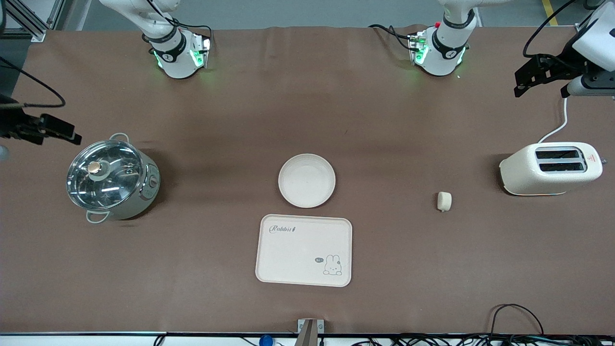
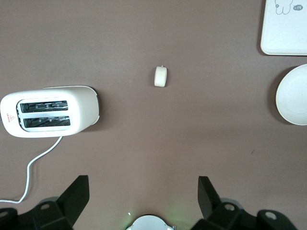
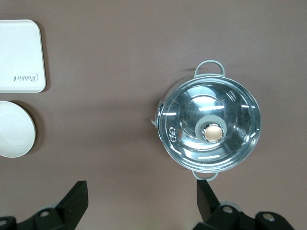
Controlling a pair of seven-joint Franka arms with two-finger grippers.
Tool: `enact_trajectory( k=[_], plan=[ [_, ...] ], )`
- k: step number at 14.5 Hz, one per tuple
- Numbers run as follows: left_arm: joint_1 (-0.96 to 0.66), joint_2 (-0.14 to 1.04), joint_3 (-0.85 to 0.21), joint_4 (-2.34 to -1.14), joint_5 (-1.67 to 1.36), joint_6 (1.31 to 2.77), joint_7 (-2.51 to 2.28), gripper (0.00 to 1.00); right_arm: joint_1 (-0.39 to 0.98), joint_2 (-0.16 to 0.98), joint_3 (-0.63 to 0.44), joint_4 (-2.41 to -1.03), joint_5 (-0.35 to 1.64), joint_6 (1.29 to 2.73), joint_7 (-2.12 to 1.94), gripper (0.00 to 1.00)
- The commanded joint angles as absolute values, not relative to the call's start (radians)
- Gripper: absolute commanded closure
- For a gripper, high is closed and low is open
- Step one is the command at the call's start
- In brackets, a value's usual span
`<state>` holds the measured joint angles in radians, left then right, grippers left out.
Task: Place bun in plate and plate on tray
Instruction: 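Grasp the bun with the left gripper while the right gripper reaches the plate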
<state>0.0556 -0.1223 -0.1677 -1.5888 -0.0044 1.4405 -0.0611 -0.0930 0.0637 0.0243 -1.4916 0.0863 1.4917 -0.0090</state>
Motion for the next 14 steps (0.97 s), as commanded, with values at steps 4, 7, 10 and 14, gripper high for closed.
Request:
enact_trajectory(
  k=[4,7,10,14],
  plan=[
    [0.057,-0.008,-0.164,-1.497,0.003,1.424,-0.045,0.00,-0.129,0.029,0.031,-1.499,0.077,1.468,-0.038,0.00],
    [0.054,0.081,-0.164,-1.506,0.002,1.457,-0.064,0.00,-0.127,0.029,0.032,-1.489,0.078,1.466,-0.035,0.00],
    [0.054,0.170,-0.163,-1.595,0.008,1.628,-0.069,0.00,-0.114,0.038,0.040,-1.500,0.107,1.494,-0.022,0.00],
    [0.052,0.254,-0.164,-1.778,0.035,1.934,-0.175,0.00,-0.025,0.132,0.040,-1.525,0.195,1.630,0.043,0.00]
  ],
)
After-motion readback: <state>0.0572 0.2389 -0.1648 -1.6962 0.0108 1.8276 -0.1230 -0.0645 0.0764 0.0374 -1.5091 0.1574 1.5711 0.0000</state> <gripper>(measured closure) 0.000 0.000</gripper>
